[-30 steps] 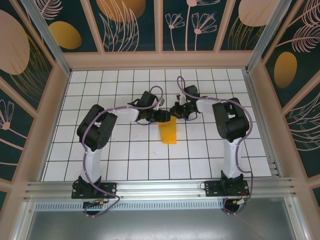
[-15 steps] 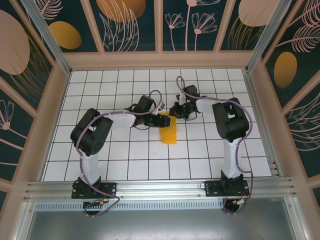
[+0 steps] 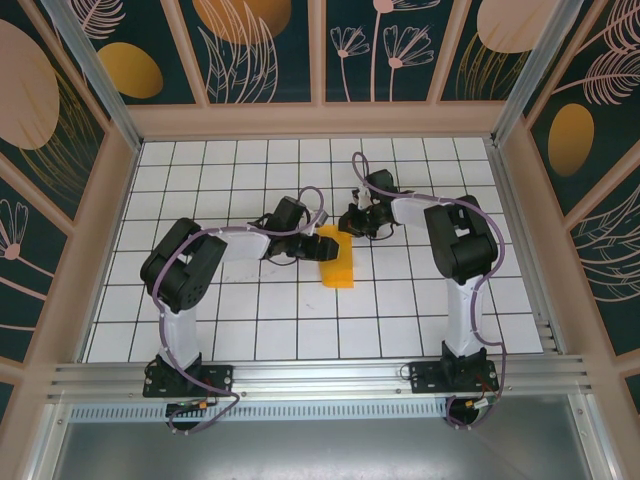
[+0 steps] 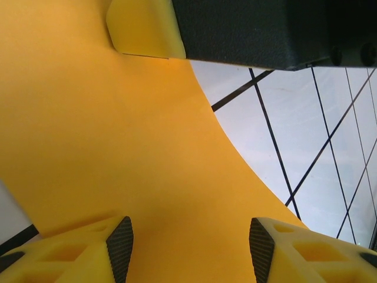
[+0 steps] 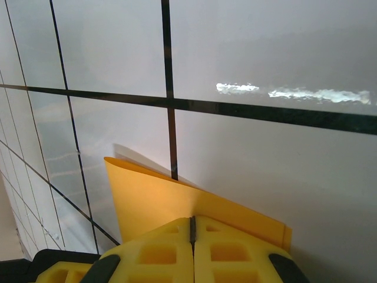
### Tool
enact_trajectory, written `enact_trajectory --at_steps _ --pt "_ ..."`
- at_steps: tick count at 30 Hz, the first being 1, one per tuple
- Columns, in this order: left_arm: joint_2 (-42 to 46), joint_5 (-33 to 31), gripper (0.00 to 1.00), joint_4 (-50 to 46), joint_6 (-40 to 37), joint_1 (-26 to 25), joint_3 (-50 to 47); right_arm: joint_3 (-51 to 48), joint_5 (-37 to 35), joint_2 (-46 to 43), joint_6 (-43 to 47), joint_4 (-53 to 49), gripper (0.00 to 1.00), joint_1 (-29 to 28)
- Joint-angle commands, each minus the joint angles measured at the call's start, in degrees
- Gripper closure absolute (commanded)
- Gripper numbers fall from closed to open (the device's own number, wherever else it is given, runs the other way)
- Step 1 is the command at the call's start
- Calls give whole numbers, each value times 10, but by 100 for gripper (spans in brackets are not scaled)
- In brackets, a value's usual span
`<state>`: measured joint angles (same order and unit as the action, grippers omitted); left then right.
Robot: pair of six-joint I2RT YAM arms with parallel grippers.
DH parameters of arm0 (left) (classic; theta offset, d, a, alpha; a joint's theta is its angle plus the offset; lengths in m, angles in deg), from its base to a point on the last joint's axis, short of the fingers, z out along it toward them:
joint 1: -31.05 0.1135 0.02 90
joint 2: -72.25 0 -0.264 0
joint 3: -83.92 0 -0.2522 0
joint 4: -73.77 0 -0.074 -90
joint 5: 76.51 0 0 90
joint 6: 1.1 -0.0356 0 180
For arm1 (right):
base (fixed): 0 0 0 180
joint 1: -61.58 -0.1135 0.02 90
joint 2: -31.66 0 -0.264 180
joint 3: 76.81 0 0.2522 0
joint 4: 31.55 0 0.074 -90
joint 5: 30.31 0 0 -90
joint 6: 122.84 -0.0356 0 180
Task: Fold a paper plane with a square sheet of paper (fold left side to right side)
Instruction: First fold the square sheet of paper in half at the center of the table.
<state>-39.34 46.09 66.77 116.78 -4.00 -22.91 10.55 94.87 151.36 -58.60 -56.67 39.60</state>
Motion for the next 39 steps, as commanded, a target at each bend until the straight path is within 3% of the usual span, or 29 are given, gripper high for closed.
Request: enact_trajectory --at_steps 1,13,39 --pt "2 8 42 -19 -16 -6 -25 0 -49 28 12 -48 93 -4" --pt "38 7 42 -45 -68 -28 -51 2 -51 30 10 -52 93 -4" --pt "42 -12 39 -95 -91 -103 -47 6 -49 30 11 -56 93 -5"
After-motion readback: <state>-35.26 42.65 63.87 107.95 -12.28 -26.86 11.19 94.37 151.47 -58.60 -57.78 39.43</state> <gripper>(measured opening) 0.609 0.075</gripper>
